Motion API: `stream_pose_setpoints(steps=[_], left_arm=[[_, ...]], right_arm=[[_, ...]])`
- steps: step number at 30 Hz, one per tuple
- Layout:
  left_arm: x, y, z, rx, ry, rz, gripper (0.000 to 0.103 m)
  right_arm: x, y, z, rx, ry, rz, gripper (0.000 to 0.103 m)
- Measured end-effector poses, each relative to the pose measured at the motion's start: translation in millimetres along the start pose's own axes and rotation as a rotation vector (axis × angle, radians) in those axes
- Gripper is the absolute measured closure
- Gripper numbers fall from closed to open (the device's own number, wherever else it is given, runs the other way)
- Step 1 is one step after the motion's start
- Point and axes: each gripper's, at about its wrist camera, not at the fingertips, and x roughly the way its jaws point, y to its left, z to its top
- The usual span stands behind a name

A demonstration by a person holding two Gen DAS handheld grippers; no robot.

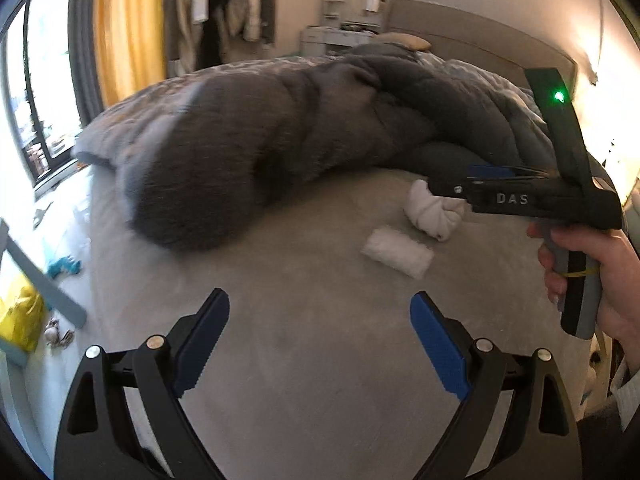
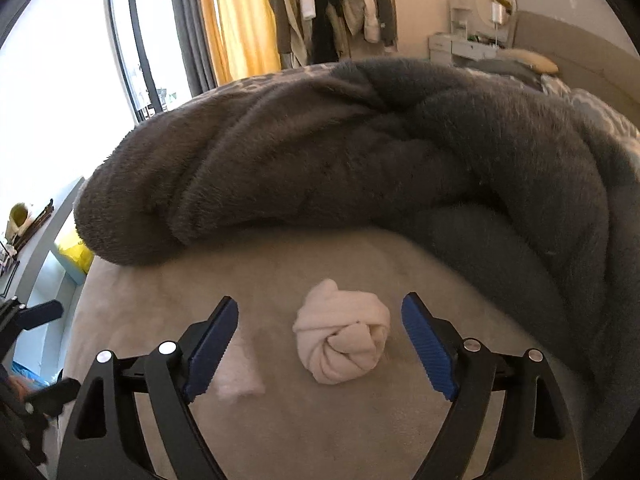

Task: Collect trash
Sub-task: 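Grasp the white sock with the right tool while the left tool grasps the bubble-wrap roll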

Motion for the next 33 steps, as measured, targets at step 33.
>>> stream_pose_setpoints(steps=[33], left_arm=[[122.7, -59.4, 25.0, 0.152, 0.122, -0.154, 0.024]], right_arm=[[12.7, -45.4, -18.7, 0.089, 0.050, 0.080, 0.057]])
